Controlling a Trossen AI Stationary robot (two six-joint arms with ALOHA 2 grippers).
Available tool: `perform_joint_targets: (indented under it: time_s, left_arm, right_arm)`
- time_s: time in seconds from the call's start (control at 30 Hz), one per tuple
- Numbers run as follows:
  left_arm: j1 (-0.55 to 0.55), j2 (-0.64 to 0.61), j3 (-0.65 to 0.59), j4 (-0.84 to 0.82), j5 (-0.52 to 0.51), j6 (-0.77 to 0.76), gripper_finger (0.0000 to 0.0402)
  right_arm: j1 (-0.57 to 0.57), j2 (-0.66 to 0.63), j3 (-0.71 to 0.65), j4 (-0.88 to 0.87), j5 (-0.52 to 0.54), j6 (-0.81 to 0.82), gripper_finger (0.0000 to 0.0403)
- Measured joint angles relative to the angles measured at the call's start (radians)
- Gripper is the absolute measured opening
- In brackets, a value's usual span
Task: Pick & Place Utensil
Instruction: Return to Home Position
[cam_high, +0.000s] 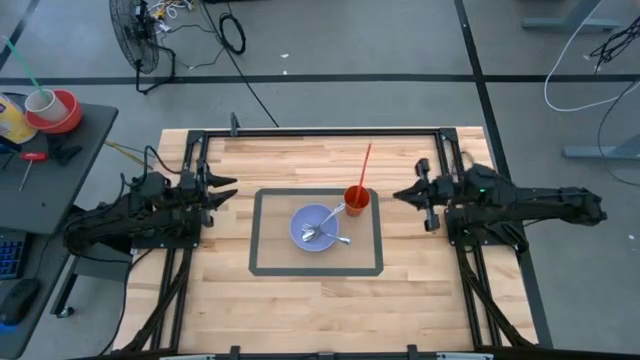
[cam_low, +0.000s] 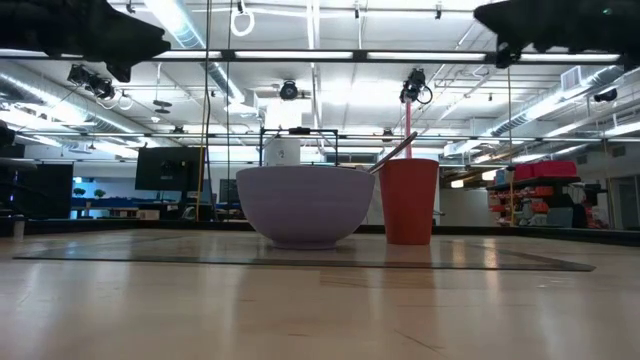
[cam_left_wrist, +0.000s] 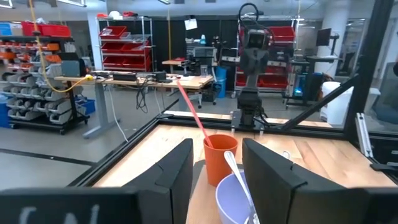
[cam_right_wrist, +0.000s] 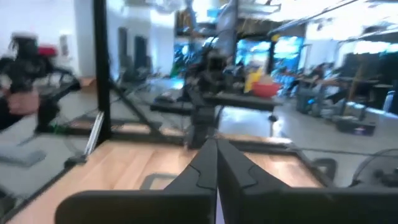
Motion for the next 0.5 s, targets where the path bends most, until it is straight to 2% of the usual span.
perform_joint_targets:
  time_s: [0.23,0.33,0.5]
  left_arm:
    - [0.0,0.0,0.0,-0.001,-0.024,0.002,0.0142]
    - [0.0,0.0,0.0,-0.002,-0.026,0.002,0.0142]
    - [0.0,0.0,0.0,0.001,-0.023,0.002,0.0142]
  right_arm:
    - [0.005,-0.284,0.0,-0.235,0.025,0.043,0.0004]
    - [0.007,-0.364,-0.06,-0.154,0.059,0.014,0.0004]
    - [0.021,-0.413,-0.27,0.043,0.072,0.077,0.0004]
